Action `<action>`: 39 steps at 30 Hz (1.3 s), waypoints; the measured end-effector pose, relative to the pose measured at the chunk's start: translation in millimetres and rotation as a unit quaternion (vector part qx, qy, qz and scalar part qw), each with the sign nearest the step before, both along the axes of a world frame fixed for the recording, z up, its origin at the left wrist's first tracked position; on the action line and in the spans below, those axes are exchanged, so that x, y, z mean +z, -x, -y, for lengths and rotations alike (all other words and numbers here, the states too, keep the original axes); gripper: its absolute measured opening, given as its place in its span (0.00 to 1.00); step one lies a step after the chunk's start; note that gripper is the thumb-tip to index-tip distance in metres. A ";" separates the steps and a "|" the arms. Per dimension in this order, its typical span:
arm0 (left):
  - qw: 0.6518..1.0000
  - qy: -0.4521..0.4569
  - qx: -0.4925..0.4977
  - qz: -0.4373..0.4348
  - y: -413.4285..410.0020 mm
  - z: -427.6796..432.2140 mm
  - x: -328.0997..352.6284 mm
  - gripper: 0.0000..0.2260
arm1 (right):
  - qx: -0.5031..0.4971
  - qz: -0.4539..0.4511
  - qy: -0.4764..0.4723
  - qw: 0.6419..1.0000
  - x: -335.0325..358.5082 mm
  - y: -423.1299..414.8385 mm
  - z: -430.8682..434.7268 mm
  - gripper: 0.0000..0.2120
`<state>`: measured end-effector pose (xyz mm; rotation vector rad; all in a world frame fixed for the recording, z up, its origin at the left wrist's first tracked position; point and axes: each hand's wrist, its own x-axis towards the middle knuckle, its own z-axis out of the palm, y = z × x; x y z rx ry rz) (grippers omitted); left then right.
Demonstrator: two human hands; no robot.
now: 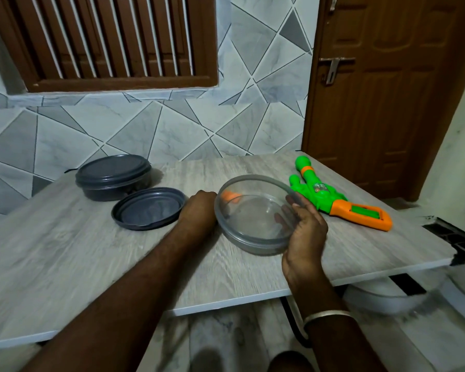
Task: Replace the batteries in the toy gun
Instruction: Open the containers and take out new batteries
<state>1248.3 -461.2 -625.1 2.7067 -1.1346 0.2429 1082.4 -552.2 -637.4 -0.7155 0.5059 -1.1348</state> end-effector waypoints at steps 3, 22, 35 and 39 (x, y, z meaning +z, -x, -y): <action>1.000 -0.005 0.003 0.014 -2.4 -1.1 -2.0 0.05 | -0.002 -0.002 0.001 1.000 -0.4 0.3 0.0 0.17; 0.997 0.022 0.045 0.056 7.7 -9.1 2.3 0.04 | -0.005 -0.010 0.007 1.000 -0.9 1.3 -2.4 0.17; 0.932 0.363 -0.012 0.013 -4.6 -21.5 28.1 0.15 | -0.027 -0.041 0.023 0.999 -0.5 0.4 -3.4 0.17; 0.883 0.441 -0.161 -0.018 20.4 -20.3 49.1 0.12 | -0.034 -0.063 0.036 0.997 -1.8 -2.2 -3.8 0.17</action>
